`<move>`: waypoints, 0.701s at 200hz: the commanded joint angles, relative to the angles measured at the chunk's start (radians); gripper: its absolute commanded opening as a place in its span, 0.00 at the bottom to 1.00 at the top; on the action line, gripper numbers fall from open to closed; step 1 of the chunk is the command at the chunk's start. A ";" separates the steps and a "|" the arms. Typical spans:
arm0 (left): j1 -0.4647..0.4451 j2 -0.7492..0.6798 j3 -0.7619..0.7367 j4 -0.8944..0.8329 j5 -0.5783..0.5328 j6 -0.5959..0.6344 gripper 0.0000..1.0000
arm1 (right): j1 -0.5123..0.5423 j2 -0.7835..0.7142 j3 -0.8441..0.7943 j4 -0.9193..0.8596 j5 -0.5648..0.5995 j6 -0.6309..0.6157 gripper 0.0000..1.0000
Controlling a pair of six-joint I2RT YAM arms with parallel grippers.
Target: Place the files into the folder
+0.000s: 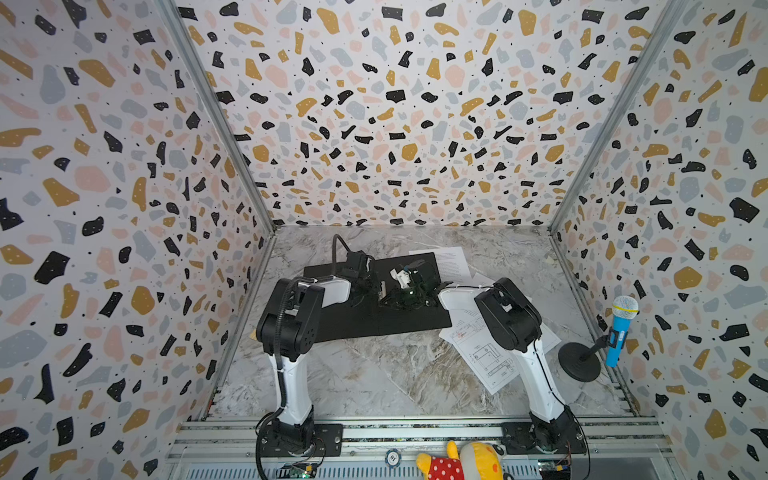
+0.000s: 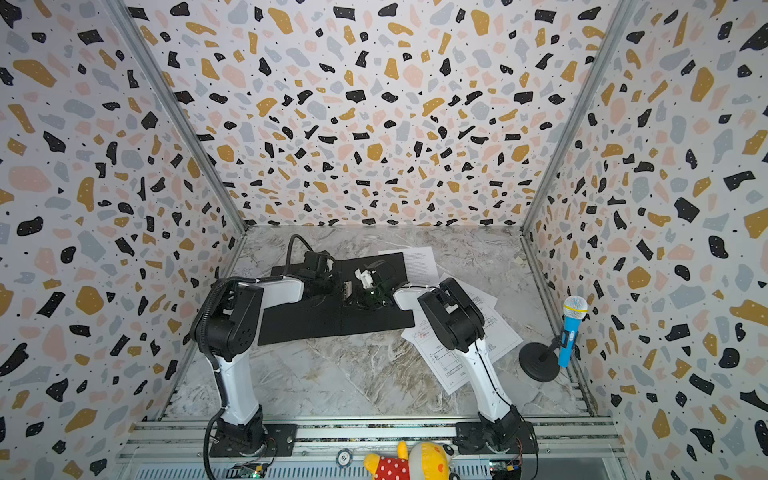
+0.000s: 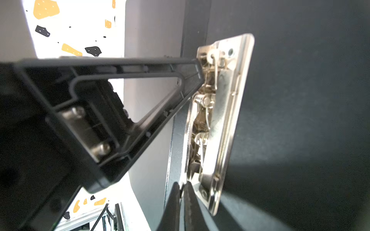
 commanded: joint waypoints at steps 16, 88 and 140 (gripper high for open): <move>-0.008 0.018 -0.001 -0.021 0.024 0.029 0.01 | -0.004 0.016 0.039 -0.085 0.029 -0.047 0.00; -0.008 0.032 0.009 -0.024 0.045 0.036 0.01 | -0.004 0.014 0.029 -0.202 0.111 -0.142 0.00; -0.008 0.042 0.020 -0.053 0.023 0.063 0.01 | -0.003 0.025 0.012 -0.239 0.146 -0.189 0.00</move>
